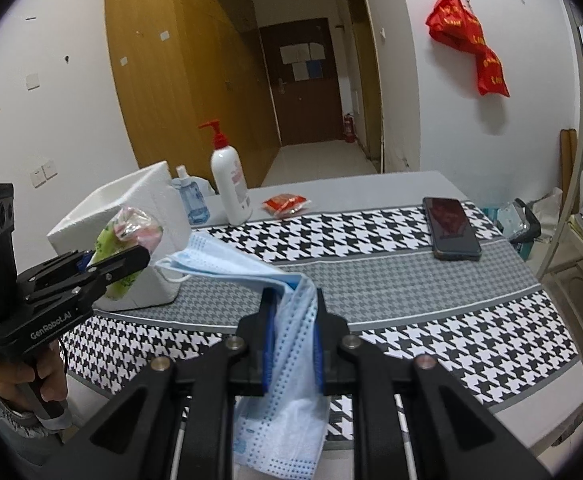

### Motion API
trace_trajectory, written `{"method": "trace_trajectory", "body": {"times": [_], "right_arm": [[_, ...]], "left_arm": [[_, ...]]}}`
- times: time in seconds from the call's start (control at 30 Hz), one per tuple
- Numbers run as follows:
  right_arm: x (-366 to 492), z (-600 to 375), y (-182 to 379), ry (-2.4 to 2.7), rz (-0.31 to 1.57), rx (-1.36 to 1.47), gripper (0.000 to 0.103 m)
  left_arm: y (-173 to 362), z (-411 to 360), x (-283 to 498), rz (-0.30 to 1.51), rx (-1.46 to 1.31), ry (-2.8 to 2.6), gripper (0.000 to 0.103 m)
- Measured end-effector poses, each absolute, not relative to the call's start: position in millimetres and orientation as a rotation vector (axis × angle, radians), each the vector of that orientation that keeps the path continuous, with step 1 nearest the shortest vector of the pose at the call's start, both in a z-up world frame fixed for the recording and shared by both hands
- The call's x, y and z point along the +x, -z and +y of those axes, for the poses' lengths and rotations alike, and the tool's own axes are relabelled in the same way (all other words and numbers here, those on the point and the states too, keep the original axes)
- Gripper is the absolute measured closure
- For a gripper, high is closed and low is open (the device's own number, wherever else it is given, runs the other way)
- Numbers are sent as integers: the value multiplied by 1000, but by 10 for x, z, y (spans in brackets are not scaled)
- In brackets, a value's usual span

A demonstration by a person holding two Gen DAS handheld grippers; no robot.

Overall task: Organize soft objects
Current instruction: 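Carry the tissue packet and blue mask with both grippers to the white foam box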

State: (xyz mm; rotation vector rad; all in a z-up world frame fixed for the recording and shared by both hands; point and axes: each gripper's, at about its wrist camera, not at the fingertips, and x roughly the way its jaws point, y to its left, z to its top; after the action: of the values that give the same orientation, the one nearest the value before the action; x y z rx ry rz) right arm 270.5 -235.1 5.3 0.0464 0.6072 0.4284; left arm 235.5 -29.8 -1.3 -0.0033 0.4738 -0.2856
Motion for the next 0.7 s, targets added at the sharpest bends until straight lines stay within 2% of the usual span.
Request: {"method": "trace_trajectory", "body": {"times": [0.7], "right_arm": [[2381, -2218, -284, -488, 523, 66, 84]], "left_arm": [[-286, -9, 1872, 386, 5, 200, 75]]}}
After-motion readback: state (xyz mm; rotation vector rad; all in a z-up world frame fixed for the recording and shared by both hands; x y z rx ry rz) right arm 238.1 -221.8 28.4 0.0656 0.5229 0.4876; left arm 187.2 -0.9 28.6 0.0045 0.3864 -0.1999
